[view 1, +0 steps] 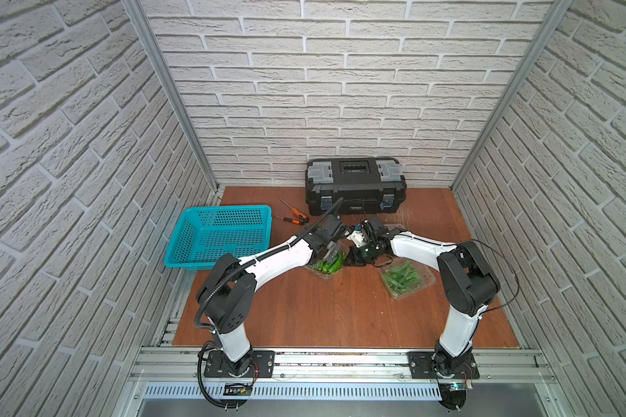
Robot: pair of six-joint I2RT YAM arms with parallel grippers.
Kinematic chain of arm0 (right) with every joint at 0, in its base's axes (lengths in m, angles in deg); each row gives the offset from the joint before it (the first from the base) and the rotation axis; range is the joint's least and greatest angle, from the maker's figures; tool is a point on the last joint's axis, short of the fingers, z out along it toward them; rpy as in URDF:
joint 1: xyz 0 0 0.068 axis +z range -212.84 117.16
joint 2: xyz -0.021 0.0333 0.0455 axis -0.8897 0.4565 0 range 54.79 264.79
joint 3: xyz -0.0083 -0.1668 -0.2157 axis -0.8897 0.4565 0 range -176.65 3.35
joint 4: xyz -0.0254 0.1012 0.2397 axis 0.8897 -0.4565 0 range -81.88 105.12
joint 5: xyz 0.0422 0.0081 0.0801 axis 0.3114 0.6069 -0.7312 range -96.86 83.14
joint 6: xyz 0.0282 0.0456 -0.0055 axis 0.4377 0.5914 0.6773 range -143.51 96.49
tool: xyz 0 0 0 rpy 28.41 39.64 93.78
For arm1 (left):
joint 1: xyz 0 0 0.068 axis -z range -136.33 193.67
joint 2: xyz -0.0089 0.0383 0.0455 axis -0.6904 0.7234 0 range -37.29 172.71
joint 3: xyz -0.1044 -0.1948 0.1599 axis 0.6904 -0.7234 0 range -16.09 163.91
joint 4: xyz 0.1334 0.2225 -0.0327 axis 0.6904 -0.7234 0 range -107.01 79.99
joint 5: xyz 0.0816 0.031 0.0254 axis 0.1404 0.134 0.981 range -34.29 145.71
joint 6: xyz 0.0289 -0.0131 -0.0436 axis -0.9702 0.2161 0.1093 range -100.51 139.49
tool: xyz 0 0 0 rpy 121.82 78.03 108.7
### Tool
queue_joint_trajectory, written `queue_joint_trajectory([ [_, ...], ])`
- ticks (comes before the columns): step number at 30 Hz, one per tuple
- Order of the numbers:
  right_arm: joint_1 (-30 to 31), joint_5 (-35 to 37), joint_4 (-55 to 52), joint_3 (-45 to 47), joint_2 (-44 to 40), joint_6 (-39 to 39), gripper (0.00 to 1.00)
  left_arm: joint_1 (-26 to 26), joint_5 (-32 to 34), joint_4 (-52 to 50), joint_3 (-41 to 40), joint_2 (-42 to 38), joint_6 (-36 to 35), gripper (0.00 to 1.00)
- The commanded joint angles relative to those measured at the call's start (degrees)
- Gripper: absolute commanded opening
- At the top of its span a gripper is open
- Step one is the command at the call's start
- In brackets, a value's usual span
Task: Take small green peppers out of containers
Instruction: Open the packing box at the center of the board.
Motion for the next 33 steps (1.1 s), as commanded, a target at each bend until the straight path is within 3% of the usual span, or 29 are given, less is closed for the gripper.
queue_joint_trajectory([
  [1,-0.41,3.01,-6.76,0.12,-2.05,-2.95,0.03,-1.95,0.33,2.90,-3.03,-5.47,3.17,0.98],
  [7,-0.97,6.04,-9.77,0.12,-3.55,-5.20,0.05,-5.32,0.43,5.15,-7.61,-14.58,8.09,0.98],
  [12,-1.63,9.08,-11.29,0.43,-5.07,-5.29,0.12,-12.58,0.58,3.22,-8.87,-20.89,16.88,0.98],
  [16,-1.72,10.05,-10.32,0.76,-7.41,-4.32,0.20,-17.64,0.20,3.28,-8.90,-23.78,18.19,0.98],
  [23,-1.55,13.48,-8.86,1.06,-13.05,-4.63,0.34,-28.31,-9.10,2.80,-10.57,-21.12,24.62,0.98],
  [27,-0.74,14.05,-8.25,1.51,-15.24,-6.48,0.33,-29.23,-13.63,4.32,-10.83,-17.49,23.43,0.98],
  [33,3.35,8.84,-7.55,1.53,-14.01,-9.22,0.29,-29.29,-15.95,3.76,-10.53,-12.34,22.93,0.98],
])
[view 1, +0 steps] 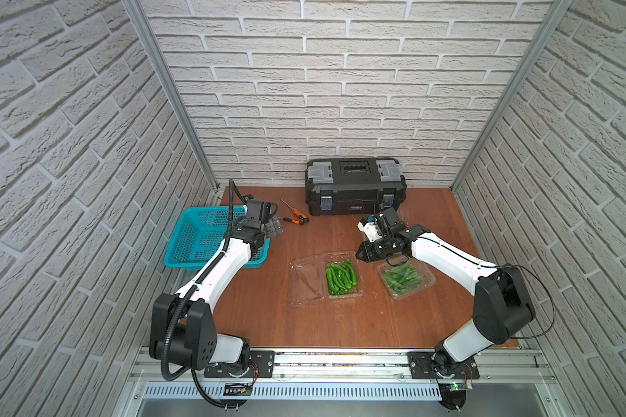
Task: Take small green peppers out of containers
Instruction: Open the packing box at the center of the board, then move the basket to the center of the board.
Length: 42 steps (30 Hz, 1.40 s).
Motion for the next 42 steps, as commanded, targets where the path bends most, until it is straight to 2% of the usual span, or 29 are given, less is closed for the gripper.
queue_joint_trajectory([
  [1,2.92,-3.24,1.55,0.85,0.77,-2.48,0.28,0.00,-3.29,1.27,-0.30,2.08,0.45,0.98],
  [7,6.91,-1.92,2.49,-0.44,4.76,-2.57,0.28,2.04,-6.26,1.15,1.07,6.66,0.11,0.98],
  [19,7.95,2.81,2.42,-3.66,10.36,-4.20,0.32,7.27,-12.09,1.51,7.52,13.73,-0.87,0.98],
  [25,7.95,3.29,3.74,-3.21,7.67,-4.22,0.32,8.12,-12.23,2.98,8.42,11.49,-0.28,0.98],
  [33,8.97,-0.49,5.36,-3.58,7.55,-4.09,0.32,8.31,-14.08,5.79,9.61,10.92,2.15,0.98],
  [42,10.67,1.29,8.10,-2.86,6.56,-2.22,0.35,8.52,-9.41,7.64,7.15,8.93,3.97,0.98],
])
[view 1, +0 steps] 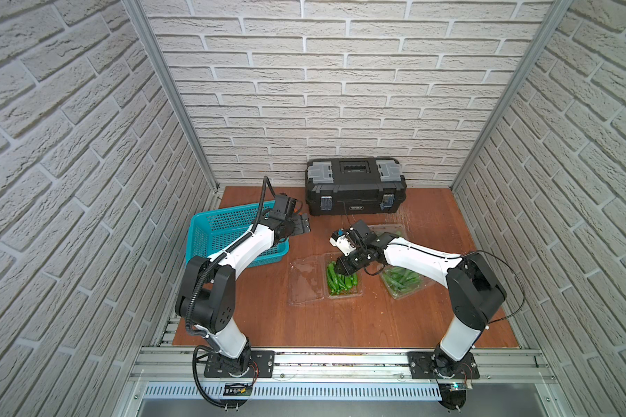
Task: Take small green peppers out of containers
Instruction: Move the basket to the center of the board, then pick up the green pepper from the packing box.
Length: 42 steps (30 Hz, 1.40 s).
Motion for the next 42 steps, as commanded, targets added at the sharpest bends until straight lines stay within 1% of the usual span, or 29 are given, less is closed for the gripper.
queue_joint_trajectory([
  [1,0.69,0.45,2.39,-0.57,-1.97,0.80,0.35,0.43,2.08,3.08,-0.97,-2.96,0.71,0.98],
  [7,1.62,0.52,2.65,-1.64,0.63,1.66,0.37,0.96,2.77,2.54,-1.14,-1.96,1.24,0.98],
  [12,1.74,2.64,3.36,-1.98,1.99,2.57,0.35,1.42,5.65,0.59,-1.12,-1.56,1.96,0.98],
  [16,1.74,3.20,3.95,-1.80,2.43,2.98,0.33,1.37,6.32,-0.36,-1.45,-1.73,1.99,0.98],
  [21,1.74,2.40,4.15,-1.89,2.95,2.85,0.26,1.36,5.98,-0.92,-1.62,-0.99,2.27,0.98],
  [29,1.72,0.78,4.23,-2.07,3.76,2.68,0.25,1.45,5.11,-1.10,-1.56,0.41,2.71,0.98],
  [35,1.74,0.40,4.31,-1.89,3.71,2.51,0.28,1.44,4.45,-1.53,-1.38,1.47,2.98,0.98],
  [42,1.70,-0.39,4.24,-1.64,4.03,2.50,0.26,1.59,2.25,-0.43,-1.08,3.77,3.27,0.98],
])
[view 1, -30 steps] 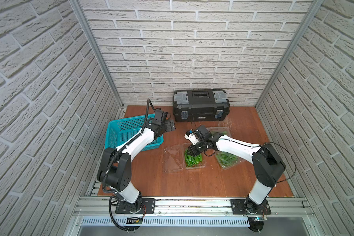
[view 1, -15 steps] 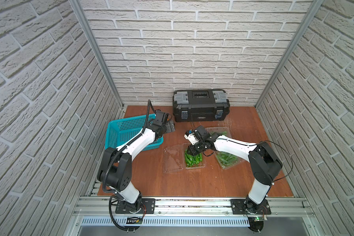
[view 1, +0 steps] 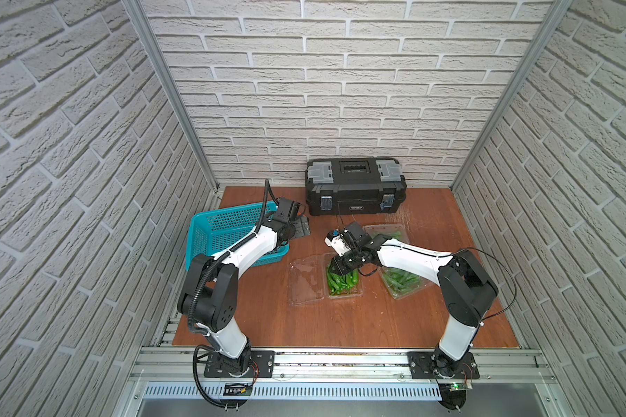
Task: Take small green peppers out of containers
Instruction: Pick up the green pepper from the packing box.
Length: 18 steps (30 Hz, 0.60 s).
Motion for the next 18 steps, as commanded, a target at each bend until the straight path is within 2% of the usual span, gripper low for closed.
queue_joint_trajectory([
  [1,0.41,-1.04,0.92,-0.69,0.62,-0.32,0.24,0.30,-1.89,1.28,0.10,1.89,0.42,0.98],
  [4,0.41,-0.50,1.40,-0.04,0.31,-0.02,0.14,0.88,-3.15,1.59,1.43,3.28,-0.38,0.98],
  [6,0.33,0.32,1.93,0.64,-0.37,0.32,0.10,1.45,-3.93,1.76,2.85,4.34,-1.26,0.98],
  [18,-0.21,5.45,3.90,4.10,-7.61,1.62,0.04,3.73,-10.64,3.92,9.99,9.18,-3.95,0.98],
])
